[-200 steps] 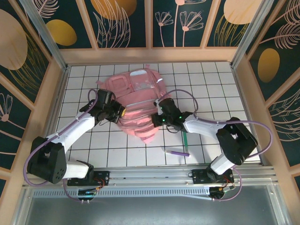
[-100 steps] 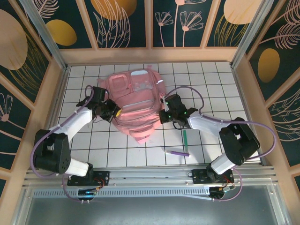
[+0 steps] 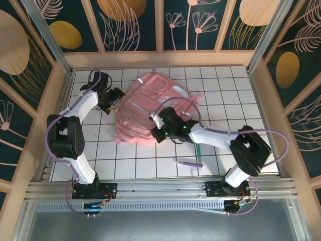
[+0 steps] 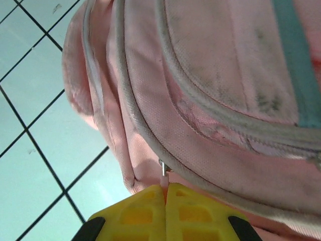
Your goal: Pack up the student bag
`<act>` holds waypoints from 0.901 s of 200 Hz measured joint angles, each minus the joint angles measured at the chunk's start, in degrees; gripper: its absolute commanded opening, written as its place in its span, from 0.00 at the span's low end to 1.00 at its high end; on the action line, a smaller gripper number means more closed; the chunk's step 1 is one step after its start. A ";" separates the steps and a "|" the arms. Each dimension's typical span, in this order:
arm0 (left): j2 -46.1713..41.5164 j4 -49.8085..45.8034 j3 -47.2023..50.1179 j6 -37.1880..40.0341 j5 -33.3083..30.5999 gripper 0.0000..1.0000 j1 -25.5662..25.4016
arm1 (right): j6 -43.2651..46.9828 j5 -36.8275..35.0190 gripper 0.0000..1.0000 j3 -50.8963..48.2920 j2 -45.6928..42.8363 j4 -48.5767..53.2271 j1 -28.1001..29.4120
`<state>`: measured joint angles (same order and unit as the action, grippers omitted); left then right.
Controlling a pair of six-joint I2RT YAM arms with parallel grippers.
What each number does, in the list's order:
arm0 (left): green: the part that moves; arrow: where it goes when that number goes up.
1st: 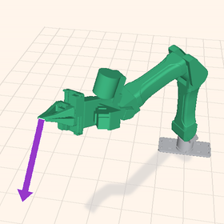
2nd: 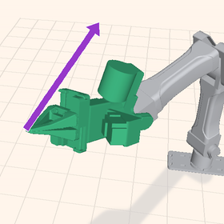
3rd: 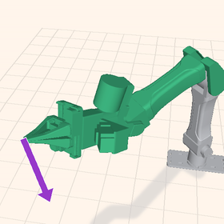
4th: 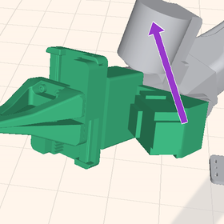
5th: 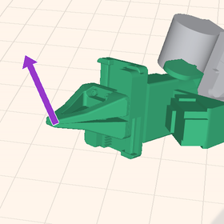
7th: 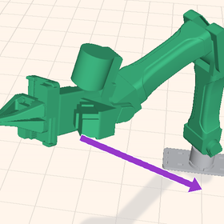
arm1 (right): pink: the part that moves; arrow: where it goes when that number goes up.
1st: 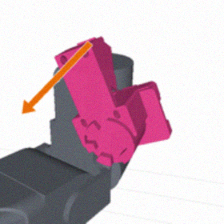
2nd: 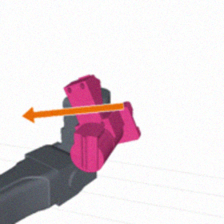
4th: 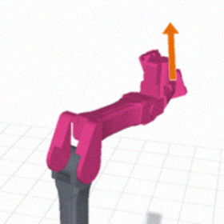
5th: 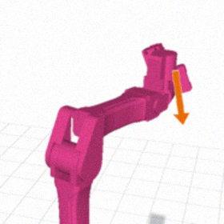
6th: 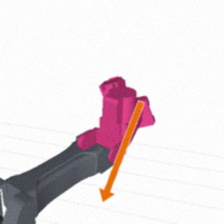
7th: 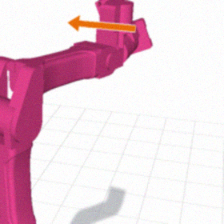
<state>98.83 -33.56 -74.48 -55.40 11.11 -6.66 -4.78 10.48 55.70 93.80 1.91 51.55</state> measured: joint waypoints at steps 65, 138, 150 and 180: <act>-17.44 1.27 22.64 -17.92 -1.77 0.87 -13.64 | -0.46 4.63 0.00 4.26 6.75 -4.68 -0.22; -6.60 4.92 17.70 -27.17 -6.34 0.28 -18.56 | -3.45 1.97 0.00 3.58 6.88 -4.72 -0.11; -5.18 5.44 17.70 -27.93 -7.28 0.06 -18.88 | -3.69 0.92 0.00 3.43 6.88 -3.78 0.13; -4.59 5.55 17.73 -27.76 -9.75 0.00 -19.41 | -4.11 -2.08 0.00 2.34 6.51 -2.73 0.68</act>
<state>94.24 -28.01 -56.75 -83.15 1.37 -26.06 -8.88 8.40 58.04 100.31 -0.82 52.23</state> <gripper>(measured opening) 0.053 0.048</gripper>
